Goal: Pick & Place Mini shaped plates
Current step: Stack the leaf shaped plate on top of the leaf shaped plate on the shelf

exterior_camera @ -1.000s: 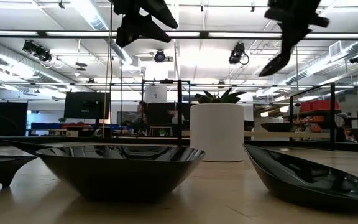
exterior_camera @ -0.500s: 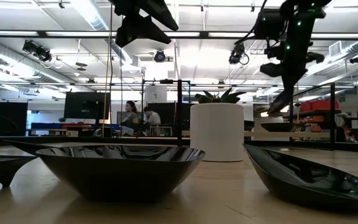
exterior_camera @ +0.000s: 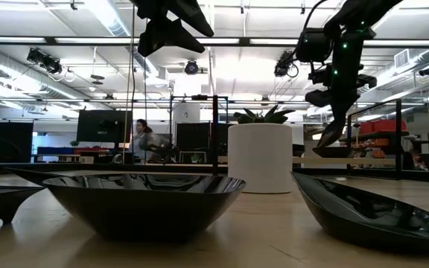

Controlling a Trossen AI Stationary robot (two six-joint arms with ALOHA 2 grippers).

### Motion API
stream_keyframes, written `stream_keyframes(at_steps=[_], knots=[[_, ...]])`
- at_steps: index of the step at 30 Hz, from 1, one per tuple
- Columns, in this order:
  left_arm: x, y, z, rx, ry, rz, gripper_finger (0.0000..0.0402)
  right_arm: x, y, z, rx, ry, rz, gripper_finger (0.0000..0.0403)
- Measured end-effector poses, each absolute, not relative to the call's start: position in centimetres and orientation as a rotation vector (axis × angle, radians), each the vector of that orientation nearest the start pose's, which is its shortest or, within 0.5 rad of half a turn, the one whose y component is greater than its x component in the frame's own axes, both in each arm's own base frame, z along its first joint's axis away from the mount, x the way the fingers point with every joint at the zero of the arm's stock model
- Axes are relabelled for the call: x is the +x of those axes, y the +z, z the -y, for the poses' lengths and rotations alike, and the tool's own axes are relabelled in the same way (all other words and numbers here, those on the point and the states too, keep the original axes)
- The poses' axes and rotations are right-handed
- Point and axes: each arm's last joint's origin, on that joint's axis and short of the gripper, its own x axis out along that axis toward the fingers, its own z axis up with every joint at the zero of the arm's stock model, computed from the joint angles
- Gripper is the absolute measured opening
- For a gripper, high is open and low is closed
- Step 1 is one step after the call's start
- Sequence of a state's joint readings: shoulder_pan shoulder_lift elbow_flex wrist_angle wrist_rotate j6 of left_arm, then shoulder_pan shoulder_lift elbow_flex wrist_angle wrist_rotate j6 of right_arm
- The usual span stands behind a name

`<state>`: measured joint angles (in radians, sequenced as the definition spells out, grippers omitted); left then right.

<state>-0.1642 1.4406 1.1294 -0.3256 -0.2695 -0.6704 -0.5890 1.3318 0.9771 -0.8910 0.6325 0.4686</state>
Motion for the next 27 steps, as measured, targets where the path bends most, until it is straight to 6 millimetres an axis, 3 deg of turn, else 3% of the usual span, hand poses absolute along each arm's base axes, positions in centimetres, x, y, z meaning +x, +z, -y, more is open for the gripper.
stream_keyframes(at_steps=[27], knots=[[31.1, 29.0, 4.4, -0.515, 0.313, -0.556, 0.0151, 18.9, 23.5, 16.1, 0.415, -1.291, -1.050, 0.0037]])
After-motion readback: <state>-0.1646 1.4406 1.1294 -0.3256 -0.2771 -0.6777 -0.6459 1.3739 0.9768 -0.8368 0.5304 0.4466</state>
